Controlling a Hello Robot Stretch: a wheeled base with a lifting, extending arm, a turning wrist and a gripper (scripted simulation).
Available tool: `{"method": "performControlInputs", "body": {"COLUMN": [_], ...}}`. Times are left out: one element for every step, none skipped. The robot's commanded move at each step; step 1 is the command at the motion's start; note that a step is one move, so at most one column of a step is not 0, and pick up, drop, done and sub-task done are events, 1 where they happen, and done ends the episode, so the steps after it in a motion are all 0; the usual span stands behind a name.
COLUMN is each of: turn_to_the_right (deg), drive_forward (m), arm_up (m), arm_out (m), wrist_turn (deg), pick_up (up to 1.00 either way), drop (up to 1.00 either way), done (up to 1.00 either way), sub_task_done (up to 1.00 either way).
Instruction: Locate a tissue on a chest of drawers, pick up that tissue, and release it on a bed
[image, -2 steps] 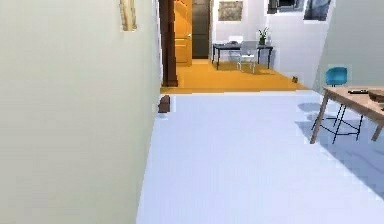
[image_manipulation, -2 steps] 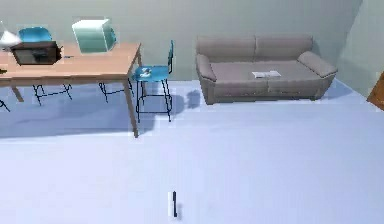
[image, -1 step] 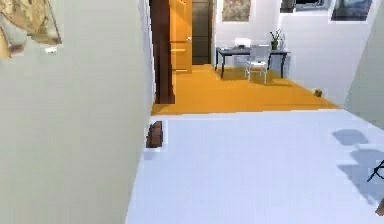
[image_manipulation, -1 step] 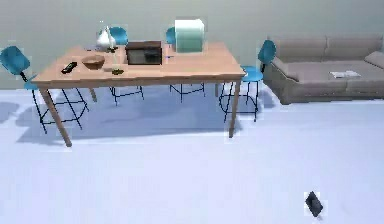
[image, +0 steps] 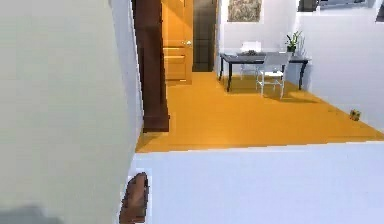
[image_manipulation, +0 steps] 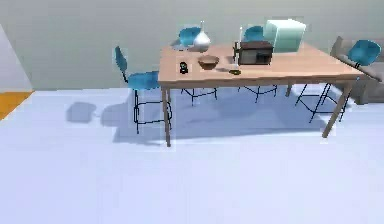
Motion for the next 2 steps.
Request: {"method": "performControlInputs", "body": {"turn_to_the_right": [0.0, 3.0], "drive_forward": [1.0, 0.0], "arm_up": [0.0, 0.0], "arm_out": [0.0, 0.0], "wrist_turn": [0.0, 0.0], "pick_up": [0.0, 0.0], "drop": [0.0, 0.0], "done": [0.0, 0.0], "sub_task_done": [0.0, 0.0]}}
